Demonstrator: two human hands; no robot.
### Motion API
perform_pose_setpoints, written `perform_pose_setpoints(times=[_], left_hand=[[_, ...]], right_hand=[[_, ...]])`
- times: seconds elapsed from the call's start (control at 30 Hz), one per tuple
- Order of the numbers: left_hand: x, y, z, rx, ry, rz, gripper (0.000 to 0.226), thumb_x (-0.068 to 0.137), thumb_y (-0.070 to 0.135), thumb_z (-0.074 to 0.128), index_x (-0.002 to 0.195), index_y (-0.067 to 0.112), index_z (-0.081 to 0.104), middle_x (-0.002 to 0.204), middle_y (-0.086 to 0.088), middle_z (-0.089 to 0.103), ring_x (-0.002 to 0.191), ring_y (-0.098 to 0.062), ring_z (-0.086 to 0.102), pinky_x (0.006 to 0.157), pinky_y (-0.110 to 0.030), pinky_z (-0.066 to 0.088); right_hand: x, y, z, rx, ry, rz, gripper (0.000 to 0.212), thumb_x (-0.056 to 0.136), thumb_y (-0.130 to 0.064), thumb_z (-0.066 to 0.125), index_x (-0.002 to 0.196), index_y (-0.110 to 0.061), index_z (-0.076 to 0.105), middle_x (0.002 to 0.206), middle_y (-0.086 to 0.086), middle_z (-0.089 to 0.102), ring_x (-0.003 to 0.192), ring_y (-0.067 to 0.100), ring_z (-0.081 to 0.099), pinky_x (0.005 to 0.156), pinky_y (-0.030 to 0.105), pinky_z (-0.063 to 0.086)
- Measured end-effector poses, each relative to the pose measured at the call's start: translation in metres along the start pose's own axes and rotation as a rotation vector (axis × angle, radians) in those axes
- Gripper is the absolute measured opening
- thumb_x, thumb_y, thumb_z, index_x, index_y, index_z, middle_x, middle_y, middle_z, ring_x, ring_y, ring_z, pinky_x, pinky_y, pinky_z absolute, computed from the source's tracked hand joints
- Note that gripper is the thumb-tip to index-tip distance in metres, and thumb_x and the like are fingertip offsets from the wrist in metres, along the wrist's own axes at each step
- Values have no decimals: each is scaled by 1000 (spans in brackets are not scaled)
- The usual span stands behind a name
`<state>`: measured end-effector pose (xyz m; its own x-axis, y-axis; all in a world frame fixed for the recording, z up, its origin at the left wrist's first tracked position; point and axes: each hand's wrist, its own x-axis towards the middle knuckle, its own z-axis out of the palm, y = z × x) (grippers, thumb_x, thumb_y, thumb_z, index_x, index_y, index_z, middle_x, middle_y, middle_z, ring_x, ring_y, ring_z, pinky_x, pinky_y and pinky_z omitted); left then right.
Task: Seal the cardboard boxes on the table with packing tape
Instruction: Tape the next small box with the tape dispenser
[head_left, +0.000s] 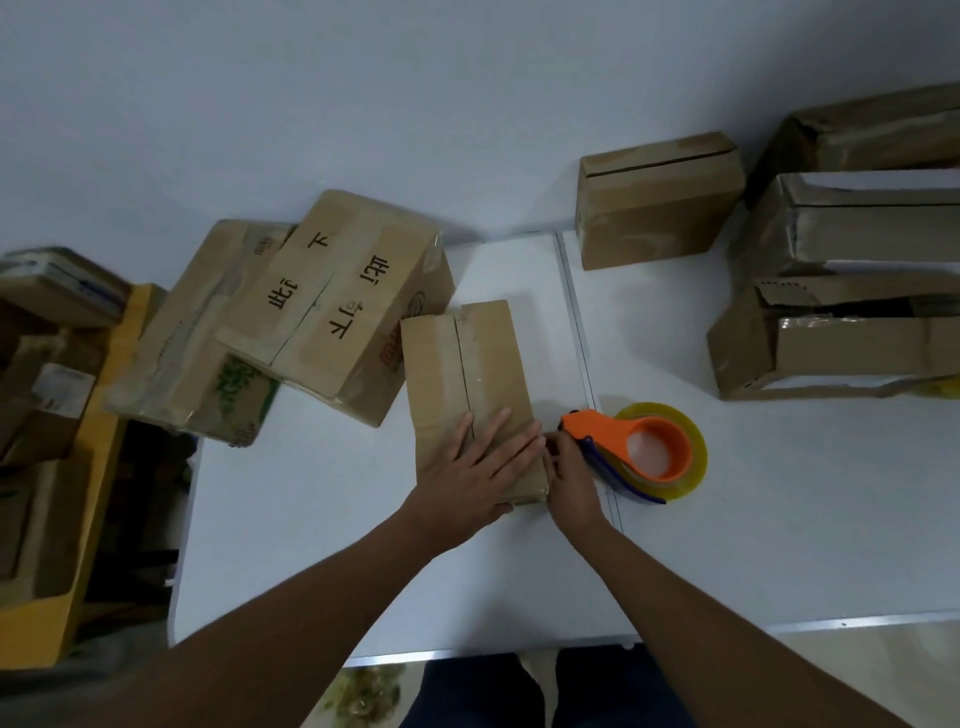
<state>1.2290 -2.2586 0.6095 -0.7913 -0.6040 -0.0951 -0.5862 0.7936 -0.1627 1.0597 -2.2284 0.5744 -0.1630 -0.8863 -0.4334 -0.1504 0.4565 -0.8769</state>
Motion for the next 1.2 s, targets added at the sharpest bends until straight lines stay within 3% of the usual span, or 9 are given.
perform_pose_setpoints(times=[0.13, 0.27, 0.33, 0.43, 0.6, 0.77, 0.87, 1.03, 1.2], left_hand=[[1, 1, -1, -15, 6, -9, 83, 94, 56, 46, 159, 17, 13, 166, -2, 15, 152, -34, 12, 117, -57, 25], [1, 1, -1, -33, 4, -17, 80, 94, 55, 40, 159, 17, 13, 166, -1, 16, 152, -33, 12, 117, -57, 24], [1, 1, -1, -42, 3, -20, 80, 93, 55, 43, 159, 18, 16, 165, -1, 18, 152, -32, 12, 117, -57, 24], [3, 1, -1, -28, 1, -28, 84, 91, 54, 51, 159, 18, 17, 165, -1, 18, 152, -32, 12, 117, -56, 22], [2, 1, -3, -26, -22, -28, 85, 91, 55, 51, 159, 18, 16, 166, -1, 16, 152, -32, 11, 118, -56, 22], [1, 1, -2, -61, -20, -16, 74, 97, 57, 33, 159, 18, 17, 166, -2, 16, 152, -33, 11, 118, -57, 22], [1, 1, -2, -48, -14, -12, 75, 96, 56, 26, 159, 17, 13, 166, -2, 13, 152, -33, 9, 118, -57, 21], [2, 2, -1, -31, -8, -17, 83, 93, 54, 47, 159, 17, 13, 166, -1, 12, 153, -33, 9, 117, -57, 22], [2, -1, -3, -71, -47, 5, 87, 90, 56, 49, 159, 17, 15, 166, -1, 16, 152, -32, 11, 117, -57, 23]], right_hand=[[-7, 5, -8, 162, -40, 106, 26, 102, -38, 41, 110, -22, 59, 112, 10, 65, 103, 25, 62, 89, 40, 51], [-35, 4, -15, 323, 28, 207, 47, 100, -52, 34, 137, -31, 52, 134, -7, 58, 120, 13, 57, 105, 39, 45], [-49, -4, -7, 252, 0, 120, 52, 97, -53, 33, 143, -32, 44, 144, -14, 48, 128, 2, 47, 111, 27, 37], [-59, -13, 9, 151, 11, 4, 40, 105, -31, 35, 144, -29, 42, 136, -20, 47, 121, -9, 45, 97, 0, 32], [-58, -15, 3, 15, 7, -96, 40, 105, -27, 35, 145, -29, 39, 135, -21, 48, 113, -24, 45, 97, 1, 35], [-44, -6, -36, -292, -286, -259, 65, 94, -41, 58, 151, -34, 28, 134, -29, 48, 116, -13, 50, 93, 7, 41], [-23, -10, -53, -514, -296, -350, 66, 88, -35, 70, 146, -26, 40, 129, -11, 60, 109, 2, 57, 90, 26, 52], [1, -30, -57, -715, -406, -362, 60, 81, -43, 75, 132, -23, 49, 112, -4, 62, 92, 8, 61, 77, 30, 54], [-6, -19, -34, -744, -309, -351, 74, 81, -40, 75, 141, -13, 39, 128, 5, 56, 112, 20, 56, 91, 32, 50]])
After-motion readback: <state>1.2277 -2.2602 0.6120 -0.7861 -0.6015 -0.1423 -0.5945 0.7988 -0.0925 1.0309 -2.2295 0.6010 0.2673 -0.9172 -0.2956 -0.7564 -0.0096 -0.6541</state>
